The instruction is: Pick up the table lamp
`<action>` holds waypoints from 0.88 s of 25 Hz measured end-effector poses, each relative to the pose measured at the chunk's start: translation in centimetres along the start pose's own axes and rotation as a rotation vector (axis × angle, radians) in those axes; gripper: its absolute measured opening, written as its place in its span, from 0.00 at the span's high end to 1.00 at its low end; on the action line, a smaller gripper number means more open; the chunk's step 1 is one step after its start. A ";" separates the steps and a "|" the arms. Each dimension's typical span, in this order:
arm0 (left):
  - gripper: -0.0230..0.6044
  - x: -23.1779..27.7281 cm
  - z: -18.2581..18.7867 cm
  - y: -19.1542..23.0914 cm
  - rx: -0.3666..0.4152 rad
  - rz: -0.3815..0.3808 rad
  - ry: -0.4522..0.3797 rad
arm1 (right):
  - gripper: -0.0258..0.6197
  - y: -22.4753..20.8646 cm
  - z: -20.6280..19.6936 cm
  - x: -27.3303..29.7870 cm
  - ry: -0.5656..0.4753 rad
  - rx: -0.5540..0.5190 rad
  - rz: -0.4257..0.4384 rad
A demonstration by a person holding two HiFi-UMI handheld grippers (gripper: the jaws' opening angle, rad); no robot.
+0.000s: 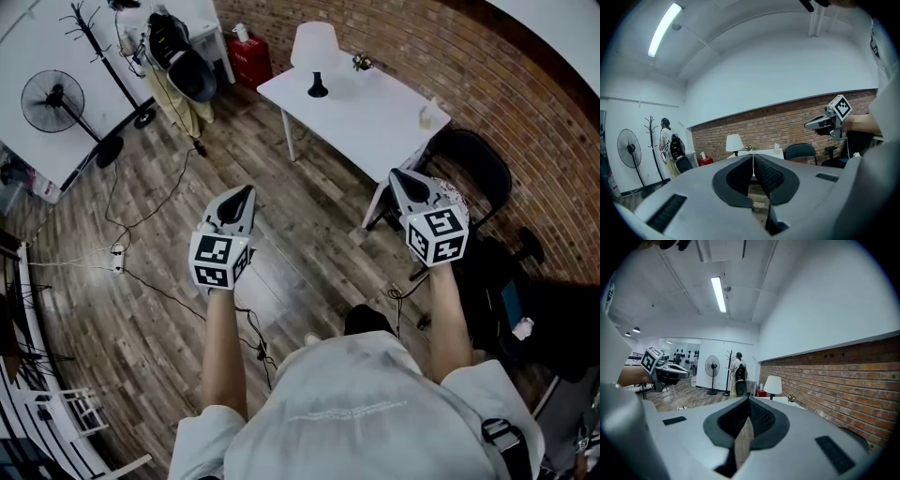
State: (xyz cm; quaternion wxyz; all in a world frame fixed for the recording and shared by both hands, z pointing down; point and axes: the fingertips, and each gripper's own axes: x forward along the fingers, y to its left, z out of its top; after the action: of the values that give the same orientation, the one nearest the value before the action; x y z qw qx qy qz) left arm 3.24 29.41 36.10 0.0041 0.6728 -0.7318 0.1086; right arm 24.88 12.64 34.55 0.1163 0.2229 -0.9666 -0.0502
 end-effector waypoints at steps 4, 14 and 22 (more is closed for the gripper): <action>0.94 1.0 -0.8 1.7 -0.006 -0.002 0.003 | 0.96 0.3 -0.1 1.3 0.026 -0.048 -0.025; 0.93 8.8 -2.8 7.2 0.002 -0.012 0.032 | 0.96 -4.0 -1.1 10.2 0.034 -0.065 -0.039; 0.71 19.0 -1.1 12.8 -0.020 -0.013 0.038 | 0.96 -10.1 0.2 20.9 0.028 -0.059 -0.034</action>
State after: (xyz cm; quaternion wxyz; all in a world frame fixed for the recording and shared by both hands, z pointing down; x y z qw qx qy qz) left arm -11.29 11.76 38.11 0.0253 0.6754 -0.7282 0.1138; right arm 10.87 -5.65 37.11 0.1353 0.2365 -0.9590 -0.0775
